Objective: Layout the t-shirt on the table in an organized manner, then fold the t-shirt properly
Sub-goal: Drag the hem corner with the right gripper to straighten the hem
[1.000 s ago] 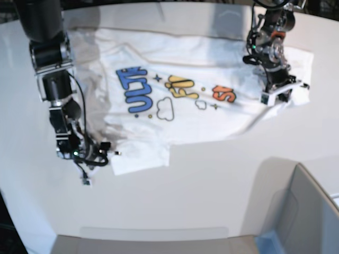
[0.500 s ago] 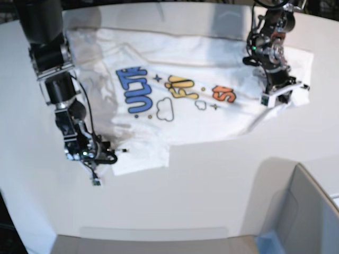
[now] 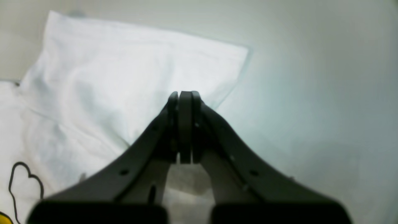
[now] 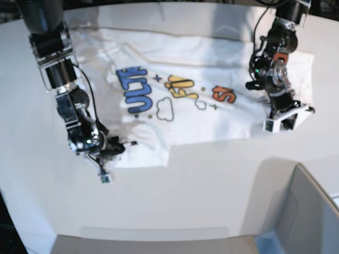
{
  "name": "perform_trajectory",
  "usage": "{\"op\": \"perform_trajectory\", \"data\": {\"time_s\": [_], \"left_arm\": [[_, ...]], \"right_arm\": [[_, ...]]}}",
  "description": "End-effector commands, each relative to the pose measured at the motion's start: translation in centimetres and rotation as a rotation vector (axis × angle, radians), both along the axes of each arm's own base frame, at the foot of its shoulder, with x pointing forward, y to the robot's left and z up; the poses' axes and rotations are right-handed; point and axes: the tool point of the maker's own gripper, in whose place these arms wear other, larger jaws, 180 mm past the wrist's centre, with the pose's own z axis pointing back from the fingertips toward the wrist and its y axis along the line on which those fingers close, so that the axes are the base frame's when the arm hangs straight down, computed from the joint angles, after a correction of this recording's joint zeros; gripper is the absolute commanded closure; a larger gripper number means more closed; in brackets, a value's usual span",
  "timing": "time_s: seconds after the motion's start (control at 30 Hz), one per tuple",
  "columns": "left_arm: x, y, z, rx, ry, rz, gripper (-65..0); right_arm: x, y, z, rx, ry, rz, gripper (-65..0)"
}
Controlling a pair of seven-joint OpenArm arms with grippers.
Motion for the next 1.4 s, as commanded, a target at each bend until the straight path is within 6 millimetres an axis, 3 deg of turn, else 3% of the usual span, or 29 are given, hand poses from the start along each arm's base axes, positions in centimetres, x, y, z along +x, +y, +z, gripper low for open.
{"op": "perform_trajectory", "data": {"time_s": [0.0, 0.23, 0.53, 0.63, 0.77, 0.87, 1.0, 1.07, 1.37], "left_arm": [[0.7, 0.8, 1.0, 0.03, -0.032, 0.008, 0.0], [0.5, 2.1, -0.1, 0.047, 0.005, 0.039, 0.0], [1.6, 2.8, 1.5, 0.047, -0.041, 0.061, -0.1], [1.5, 2.7, 1.3, 0.048, -0.037, 0.057, -0.1], [1.5, 2.6, 1.2, 0.046, -0.033, 0.055, -0.1], [1.4, 2.6, 1.1, 0.046, -0.031, 0.056, -0.1], [1.3, 2.7, 1.0, 0.046, -0.028, 0.057, -0.1], [1.3, 2.4, 0.8, 0.038, -0.028, 0.056, -0.1], [1.3, 1.4, 0.3, 0.014, -0.028, 0.053, -0.2]], "right_arm": [[1.0, 0.0, 1.6, 0.008, -0.051, -0.001, 0.0], [-0.1, -0.6, 2.6, 0.005, -0.094, -0.018, 0.0], [-1.2, -0.9, 2.9, -0.002, -0.085, -0.032, 0.0], [-0.4, -2.2, 3.4, 0.01, -0.094, -0.078, 0.0], [2.8, -4.5, 5.5, 0.072, -0.124, -0.198, 0.0], [3.9, -5.9, 5.9, 0.113, -0.121, -0.269, -11.9], [4.9, -5.8, 6.3, 0.115, -0.174, -0.263, -26.7], [5.5, -5.3, 6.3, 0.121, -0.18, -0.239, -27.9], [5.4, -3.8, 1.7, 0.15, -0.036, -0.267, -27.9]]}}
